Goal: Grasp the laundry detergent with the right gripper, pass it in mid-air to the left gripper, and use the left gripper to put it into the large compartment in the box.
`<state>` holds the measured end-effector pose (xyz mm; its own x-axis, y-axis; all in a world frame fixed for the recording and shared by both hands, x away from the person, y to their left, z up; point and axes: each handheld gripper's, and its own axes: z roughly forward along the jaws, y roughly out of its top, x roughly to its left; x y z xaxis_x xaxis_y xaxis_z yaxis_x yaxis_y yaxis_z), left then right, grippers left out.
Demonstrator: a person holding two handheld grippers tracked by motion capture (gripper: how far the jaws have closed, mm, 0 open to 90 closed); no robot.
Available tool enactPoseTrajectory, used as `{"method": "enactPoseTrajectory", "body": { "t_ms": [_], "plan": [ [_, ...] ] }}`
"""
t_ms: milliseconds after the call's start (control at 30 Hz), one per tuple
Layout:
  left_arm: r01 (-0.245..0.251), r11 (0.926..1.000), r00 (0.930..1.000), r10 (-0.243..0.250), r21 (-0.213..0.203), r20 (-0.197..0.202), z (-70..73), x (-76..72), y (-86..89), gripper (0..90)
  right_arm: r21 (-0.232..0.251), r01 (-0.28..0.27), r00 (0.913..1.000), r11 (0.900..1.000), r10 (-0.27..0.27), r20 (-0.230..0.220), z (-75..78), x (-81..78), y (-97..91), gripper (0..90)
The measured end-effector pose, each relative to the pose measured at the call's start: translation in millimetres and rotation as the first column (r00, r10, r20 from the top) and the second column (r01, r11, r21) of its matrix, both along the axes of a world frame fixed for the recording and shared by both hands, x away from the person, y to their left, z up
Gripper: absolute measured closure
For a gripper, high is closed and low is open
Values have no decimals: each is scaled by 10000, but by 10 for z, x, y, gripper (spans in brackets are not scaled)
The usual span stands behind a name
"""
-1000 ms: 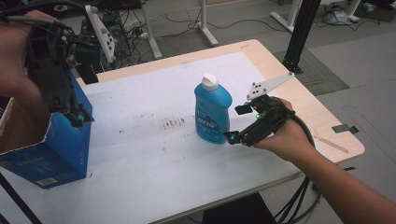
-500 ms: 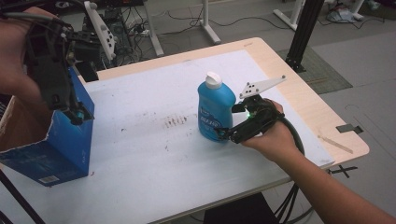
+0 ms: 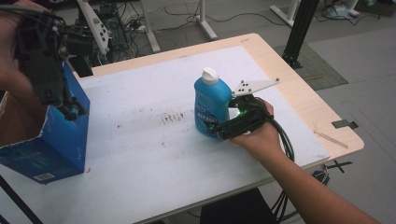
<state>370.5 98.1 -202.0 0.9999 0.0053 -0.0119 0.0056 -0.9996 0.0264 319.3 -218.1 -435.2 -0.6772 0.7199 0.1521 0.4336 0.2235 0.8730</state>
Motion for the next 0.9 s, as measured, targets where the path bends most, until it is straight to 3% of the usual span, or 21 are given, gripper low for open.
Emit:
{"method": "enactPoseTrajectory", "body": {
  "t_ms": [367,433,500,700,900],
  "plan": [
    [-35,10000,10000,35,-12,26,11,-11,39,17,109,268,9993,9996,-271,266,-58,-10,64,37],
    [-60,10000,10000,60,12,-4,18,-17,43,18,121,304,9990,9995,-308,334,-62,-9,73,67],
    [-24,10000,10000,24,19,7,21,-18,48,18,168,229,9989,9996,-235,411,-59,-11,70,155],
    [-101,9999,9999,101,37,8,14,-21,64,17,118,289,9986,9995,-294,440,-66,-7,85,160],
    [-80,9999,10000,80,87,-3,9,-20,57,18,6,283,9984,9996,-283,493,-65,-8,86,219]
  ]
}}
